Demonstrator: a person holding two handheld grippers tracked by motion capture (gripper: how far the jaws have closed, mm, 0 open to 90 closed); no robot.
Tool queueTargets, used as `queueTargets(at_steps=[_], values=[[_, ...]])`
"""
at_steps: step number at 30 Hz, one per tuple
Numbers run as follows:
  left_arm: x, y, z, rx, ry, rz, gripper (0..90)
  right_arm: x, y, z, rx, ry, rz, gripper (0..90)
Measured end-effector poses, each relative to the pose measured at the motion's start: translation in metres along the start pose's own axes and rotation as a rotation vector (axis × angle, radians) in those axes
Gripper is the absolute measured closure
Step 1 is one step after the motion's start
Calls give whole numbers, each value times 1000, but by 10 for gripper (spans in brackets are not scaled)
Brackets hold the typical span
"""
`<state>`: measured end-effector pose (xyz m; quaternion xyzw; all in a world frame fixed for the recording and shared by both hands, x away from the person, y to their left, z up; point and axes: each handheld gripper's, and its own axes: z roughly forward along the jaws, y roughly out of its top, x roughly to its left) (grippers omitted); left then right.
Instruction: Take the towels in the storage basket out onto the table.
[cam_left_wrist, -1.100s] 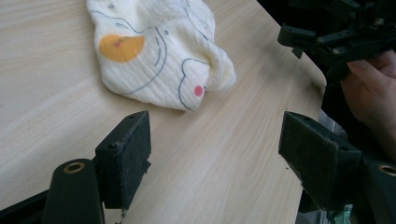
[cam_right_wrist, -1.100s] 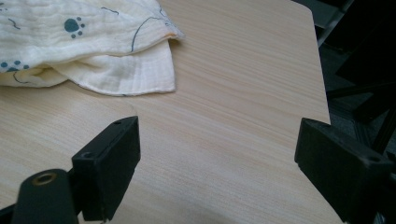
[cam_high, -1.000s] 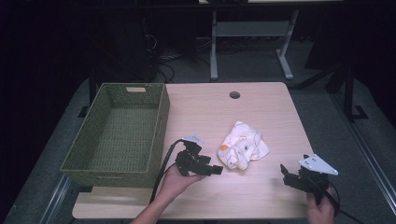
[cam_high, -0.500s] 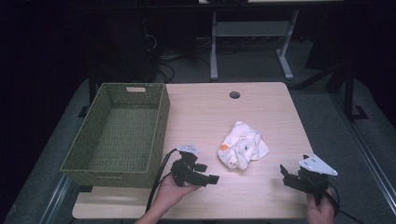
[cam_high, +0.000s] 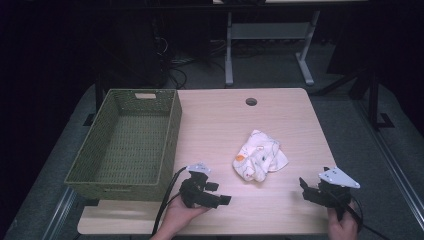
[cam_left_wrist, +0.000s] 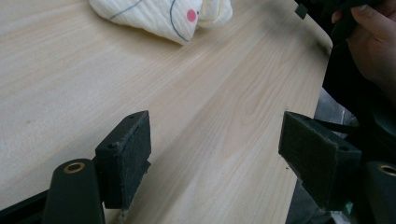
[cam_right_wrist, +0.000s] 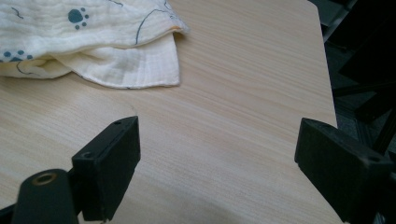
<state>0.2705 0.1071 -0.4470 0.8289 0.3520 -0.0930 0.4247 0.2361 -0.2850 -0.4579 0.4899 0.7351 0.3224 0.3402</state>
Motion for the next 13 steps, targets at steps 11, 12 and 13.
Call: queueTargets(at_steps=[11,12,13], values=[[1,-5,-4,-13,9,-3,247,1,-2,0,2,29,-14,139],[1,-5,-3,-9,11,-2,247,1,-2,0,2,29,-14,139],[0,-4,-2,-3,13,1,247,1,-2,0,2,32,-16,139]])
